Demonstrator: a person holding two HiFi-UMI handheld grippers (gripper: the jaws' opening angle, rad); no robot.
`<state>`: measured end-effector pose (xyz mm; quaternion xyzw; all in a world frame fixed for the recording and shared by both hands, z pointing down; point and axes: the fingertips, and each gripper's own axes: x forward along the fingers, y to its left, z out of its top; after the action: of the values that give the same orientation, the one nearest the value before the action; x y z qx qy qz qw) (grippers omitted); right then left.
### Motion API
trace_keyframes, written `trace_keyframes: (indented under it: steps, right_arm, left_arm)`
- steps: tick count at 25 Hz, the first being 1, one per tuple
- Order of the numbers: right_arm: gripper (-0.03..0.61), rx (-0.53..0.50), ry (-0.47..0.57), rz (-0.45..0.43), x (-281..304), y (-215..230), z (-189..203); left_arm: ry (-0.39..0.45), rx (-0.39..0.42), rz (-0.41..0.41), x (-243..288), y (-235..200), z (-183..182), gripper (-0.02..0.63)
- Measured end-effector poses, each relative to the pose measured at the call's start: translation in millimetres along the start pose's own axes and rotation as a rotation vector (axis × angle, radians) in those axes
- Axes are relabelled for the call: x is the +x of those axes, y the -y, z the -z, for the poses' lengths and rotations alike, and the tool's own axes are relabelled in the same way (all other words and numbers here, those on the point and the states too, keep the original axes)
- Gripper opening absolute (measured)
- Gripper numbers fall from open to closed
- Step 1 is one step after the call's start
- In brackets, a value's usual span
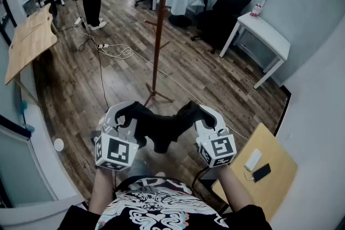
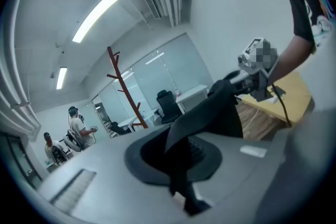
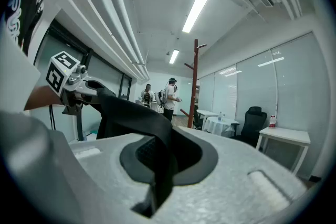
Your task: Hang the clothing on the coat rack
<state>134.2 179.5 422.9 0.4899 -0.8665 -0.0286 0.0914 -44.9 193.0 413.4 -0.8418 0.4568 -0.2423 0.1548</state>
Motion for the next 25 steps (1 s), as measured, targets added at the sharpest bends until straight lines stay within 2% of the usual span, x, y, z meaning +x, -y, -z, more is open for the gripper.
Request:
trace_keyframes:
  steps: [6,11,15,25]
  right_arm:
    - [0.011,0.015,0.012,-0.006,-1,2,-12]
    - [0.011,0.017,0.022,-0.016,-7,9,-13]
    - [0.011,0.020,0.028,-0.038,-11,14,-18]
    - [0.011,0.087,0.068,-0.056,-1,38,-38]
  left_arm:
    - [0.036,-0.025,0.006,-5,0,-16,-0.002]
    - [0.027,-0.007,-0.012,-3,7,-22,-0.002]
    - [0.030,-0.039,-0.044,-1,4,-40,-0.002]
    - [0.051,-0.012,-0.067,24,-9,-56,-0.002]
